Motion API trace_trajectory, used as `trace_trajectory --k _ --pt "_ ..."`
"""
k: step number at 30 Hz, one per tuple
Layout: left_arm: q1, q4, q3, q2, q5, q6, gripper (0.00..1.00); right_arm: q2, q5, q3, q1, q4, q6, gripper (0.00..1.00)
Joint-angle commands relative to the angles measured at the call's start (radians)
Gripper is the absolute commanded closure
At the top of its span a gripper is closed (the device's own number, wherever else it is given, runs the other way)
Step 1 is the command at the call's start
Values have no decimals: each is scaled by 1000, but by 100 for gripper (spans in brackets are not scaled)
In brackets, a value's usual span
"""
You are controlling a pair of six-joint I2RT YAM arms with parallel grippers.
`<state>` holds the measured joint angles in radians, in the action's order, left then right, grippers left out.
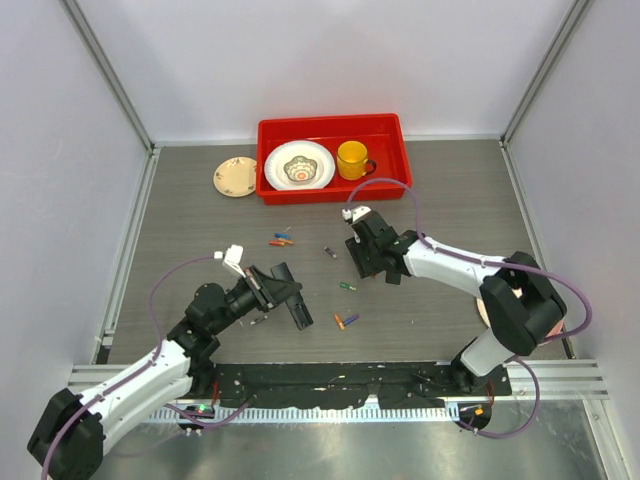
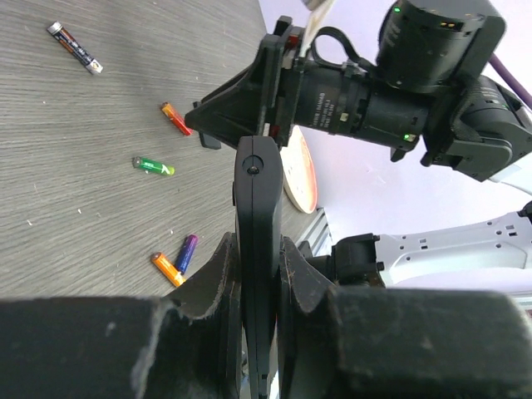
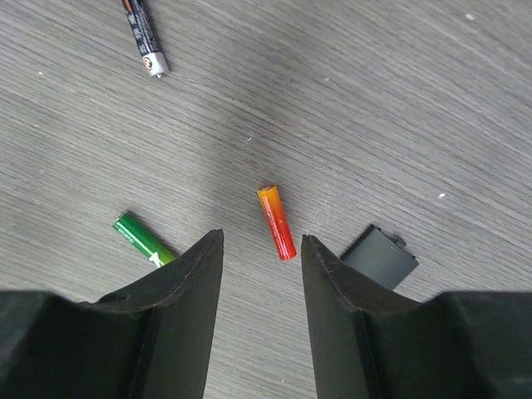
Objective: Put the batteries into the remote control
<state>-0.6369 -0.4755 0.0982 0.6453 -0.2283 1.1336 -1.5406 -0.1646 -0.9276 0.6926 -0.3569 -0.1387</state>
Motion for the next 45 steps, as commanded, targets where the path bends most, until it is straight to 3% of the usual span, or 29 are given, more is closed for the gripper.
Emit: trace_trajectory --k 1,26,40,45 --pt "-1 -68 12 16 -9 -26 100 -55 -2 -33 1 36 33 55" --pt "-1 -109 14 60 -28 -28 100 -127 5 -27 -27 3 -1 67" --pt "-1 -144 12 89 -23 -23 100 -93 31 -27 -27 -73 -35 66" --pt "-1 -160 12 102 -26 -17 100 -125 36 -31 -27 -86 -45 80"
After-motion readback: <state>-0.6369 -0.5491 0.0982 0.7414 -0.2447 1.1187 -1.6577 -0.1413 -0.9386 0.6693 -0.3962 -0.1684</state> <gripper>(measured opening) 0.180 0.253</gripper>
